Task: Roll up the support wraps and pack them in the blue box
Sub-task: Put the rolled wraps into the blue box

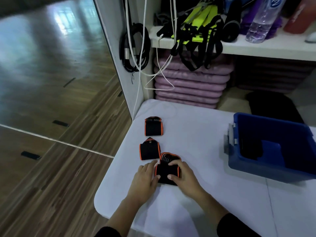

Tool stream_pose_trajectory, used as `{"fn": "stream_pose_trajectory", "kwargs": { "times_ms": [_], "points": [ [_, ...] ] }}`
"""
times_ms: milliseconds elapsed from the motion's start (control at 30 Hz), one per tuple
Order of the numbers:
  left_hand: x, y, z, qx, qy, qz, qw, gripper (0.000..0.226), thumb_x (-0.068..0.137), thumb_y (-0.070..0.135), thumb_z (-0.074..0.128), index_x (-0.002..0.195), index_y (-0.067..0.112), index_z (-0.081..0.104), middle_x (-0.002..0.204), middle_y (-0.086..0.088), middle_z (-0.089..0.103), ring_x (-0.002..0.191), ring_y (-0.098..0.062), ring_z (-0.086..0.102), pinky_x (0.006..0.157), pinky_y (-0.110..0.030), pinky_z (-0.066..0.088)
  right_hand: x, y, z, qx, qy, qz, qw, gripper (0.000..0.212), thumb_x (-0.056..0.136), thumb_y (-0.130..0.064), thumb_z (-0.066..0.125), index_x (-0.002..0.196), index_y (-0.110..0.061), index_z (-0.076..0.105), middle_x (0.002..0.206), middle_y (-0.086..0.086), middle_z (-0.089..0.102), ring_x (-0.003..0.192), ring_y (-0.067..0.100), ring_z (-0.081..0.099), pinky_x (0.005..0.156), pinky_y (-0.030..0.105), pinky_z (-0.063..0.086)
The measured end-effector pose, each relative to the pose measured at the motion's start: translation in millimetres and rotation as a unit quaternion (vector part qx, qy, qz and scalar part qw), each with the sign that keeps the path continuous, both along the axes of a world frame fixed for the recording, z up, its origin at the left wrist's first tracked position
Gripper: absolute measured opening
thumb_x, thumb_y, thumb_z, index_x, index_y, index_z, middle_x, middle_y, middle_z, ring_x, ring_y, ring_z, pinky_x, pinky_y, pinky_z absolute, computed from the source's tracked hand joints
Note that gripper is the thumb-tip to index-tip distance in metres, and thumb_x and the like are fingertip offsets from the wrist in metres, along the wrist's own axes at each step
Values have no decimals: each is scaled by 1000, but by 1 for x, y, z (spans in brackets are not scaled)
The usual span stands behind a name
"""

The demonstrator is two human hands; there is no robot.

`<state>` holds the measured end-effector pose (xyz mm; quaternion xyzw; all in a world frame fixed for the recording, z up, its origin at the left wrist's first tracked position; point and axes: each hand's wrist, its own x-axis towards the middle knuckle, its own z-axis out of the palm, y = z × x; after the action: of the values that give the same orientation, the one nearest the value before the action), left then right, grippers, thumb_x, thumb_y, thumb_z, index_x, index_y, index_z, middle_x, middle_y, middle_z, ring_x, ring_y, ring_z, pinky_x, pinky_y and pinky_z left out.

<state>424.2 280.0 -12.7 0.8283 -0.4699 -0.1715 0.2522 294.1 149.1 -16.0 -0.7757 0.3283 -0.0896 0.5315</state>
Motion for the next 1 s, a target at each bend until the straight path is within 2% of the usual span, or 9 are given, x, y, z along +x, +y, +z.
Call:
{"fn": "stream_pose_trajectory", "kwargs": {
  "times_ms": [167,267,467,533,600,700,800,867,1000],
  "points": [
    [-26,-60,33,-68,-40,-88,993,48,94,36,41,140,20,36,136,4,46,118,-15,42,100,-23,33,-56,-50,55,-44,-35,-79,995,33,82,-17,68,104,-36,53,109,-8,51,103,11,53,89,28,46],
    [-48,-105,53,-101,-45,-127,986,54,88,42,31,139,23,36,137,6,44,119,-14,41,100,-30,37,-89,-86,92,-102,-42,-124,986,32,81,-16,68,105,-31,53,108,-5,51,100,11,52,87,29,45],
    [-102,-194,77,-127,-66,-174,974,43,93,30,45,135,21,42,138,1,43,121,-19,40,99,-28,36,-163,-168,126,-137,-44,-204,968,32,81,-20,69,107,-32,54,104,2,55,84,13,52,78,30,45],
    [-117,-218,80,-110,-63,-185,975,45,93,29,46,137,19,40,140,0,40,124,-20,38,102,-28,35,-185,-194,121,-130,-42,-220,966,31,81,-18,70,106,-29,55,108,5,58,92,17,57,82,33,48],
    [-126,-237,79,-81,-63,-190,976,50,93,30,47,140,18,35,144,-2,34,128,-21,35,106,-30,32,-202,-217,112,-130,-31,-220,966,30,81,-14,70,105,-24,56,110,6,60,100,21,58,85,28,48],
    [-134,-257,73,-30,-76,-187,979,55,93,33,46,143,18,29,149,-4,27,131,-23,31,108,-36,35,-218,-242,98,-110,9,-204,973,28,82,-12,68,103,-24,53,109,8,60,96,21,58,71,16,44],
    [-135,-267,65,18,-114,-183,976,61,91,36,48,145,18,24,151,-7,21,133,-26,28,106,-40,37,-225,-255,78,-95,73,-164,979,27,83,-14,66,101,-26,50,113,9,55,98,22,54,71,22,40],
    [-136,-268,61,39,-137,-179,973,63,91,37,48,146,18,21,153,-7,16,136,-26,24,107,-40,36,-226,-261,63,-84,112,-129,982,26,85,-13,64,102,-23,47,115,11,51,100,23,52,68,20,39],
    [-139,-267,56,33,-141,-165,976,62,92,36,49,146,18,23,155,-7,13,139,-25,21,109,-36,34,-233,-275,45,-55,169,-93,980,26,87,-11,61,102,-20,42,114,10,47,98,23,50,71,24,39]
  ]
}}
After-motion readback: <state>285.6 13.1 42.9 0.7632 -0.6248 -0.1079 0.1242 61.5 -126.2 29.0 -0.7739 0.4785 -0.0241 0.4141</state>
